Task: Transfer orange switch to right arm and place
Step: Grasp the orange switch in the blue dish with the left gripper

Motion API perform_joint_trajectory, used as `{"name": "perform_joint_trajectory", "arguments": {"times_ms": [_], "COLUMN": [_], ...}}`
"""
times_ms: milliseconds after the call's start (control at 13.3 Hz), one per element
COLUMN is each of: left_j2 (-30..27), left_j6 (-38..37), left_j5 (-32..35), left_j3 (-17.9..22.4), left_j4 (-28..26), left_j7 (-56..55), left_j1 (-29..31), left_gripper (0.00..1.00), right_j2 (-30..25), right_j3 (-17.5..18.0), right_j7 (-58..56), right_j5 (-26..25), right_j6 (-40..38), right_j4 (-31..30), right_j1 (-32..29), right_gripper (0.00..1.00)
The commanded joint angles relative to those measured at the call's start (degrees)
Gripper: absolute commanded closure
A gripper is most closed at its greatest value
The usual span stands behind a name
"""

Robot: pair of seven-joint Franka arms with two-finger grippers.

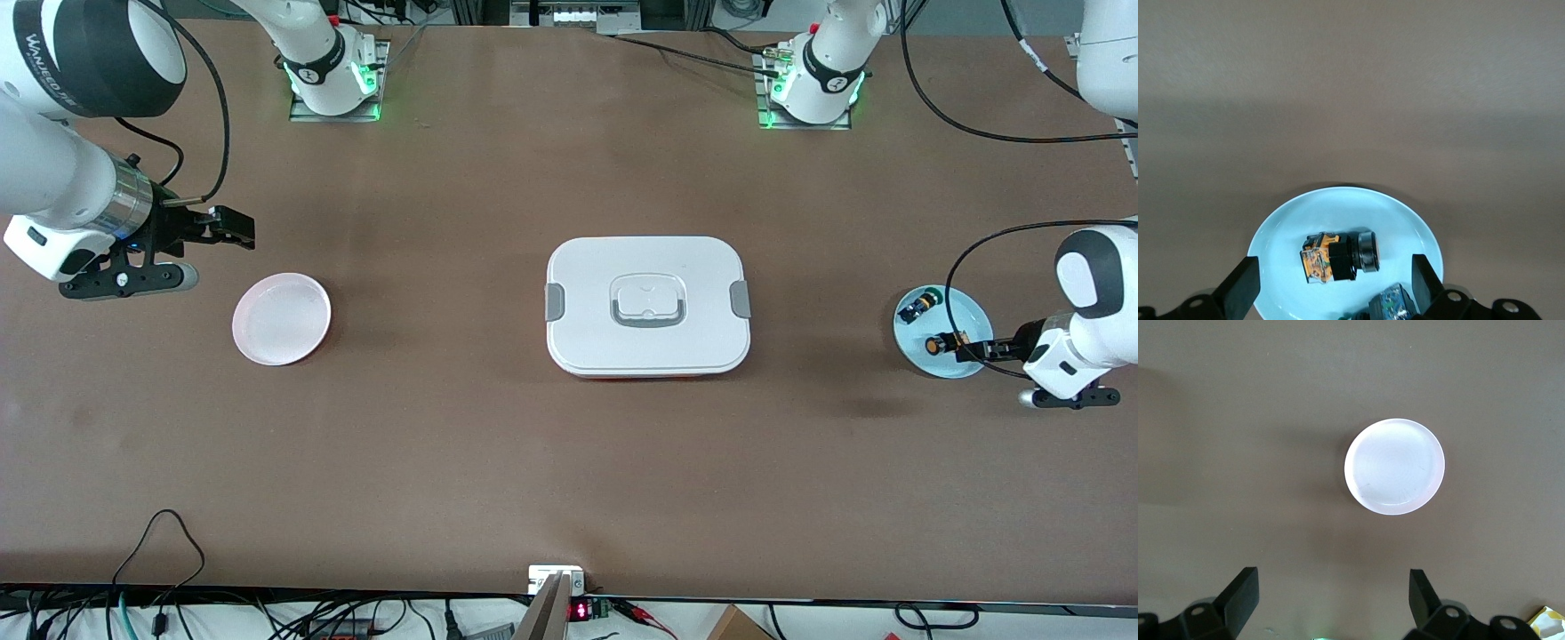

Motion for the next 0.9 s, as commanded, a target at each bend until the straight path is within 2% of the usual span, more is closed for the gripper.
{"name": "perform_joint_trajectory", "arguments": {"times_ms": [0,375,525,825], "left_j2": [2.6,2.8,2.7,3.2], "left_j6": [2.7,2.5,2.2,2.3], "left_j5": [-0.2,-0.2,-0.6,-1.9], "left_j3": [-0.6,-1.1,-1.2,-1.2], "left_j4": [-0.3,-1.7,-1.7,-2.4], "left_j7": [1.9,1.8,1.6,1.5], "left_j1": [2.3,2.9,2.8,2.9], "left_gripper": [0.0,0.0,0.0,0.0], "right_j2": [-4.2,-4.1,-3.8,-3.6], "right_j3": [0.0,0.0,0.0,0.1], "right_j7": [0.9,7.6,7.1,6.7], "right_j5": [-0.8,-0.9,-2.6,-2.6], "right_j6": [4.0,3.3,2.7,2.5], "right_j4": [-5.9,-5.5,-5.2,-4.8], "right_j1": [0.0,0.2,0.0,0.2], "right_gripper": [0.0,0.0,0.0,0.0]}}
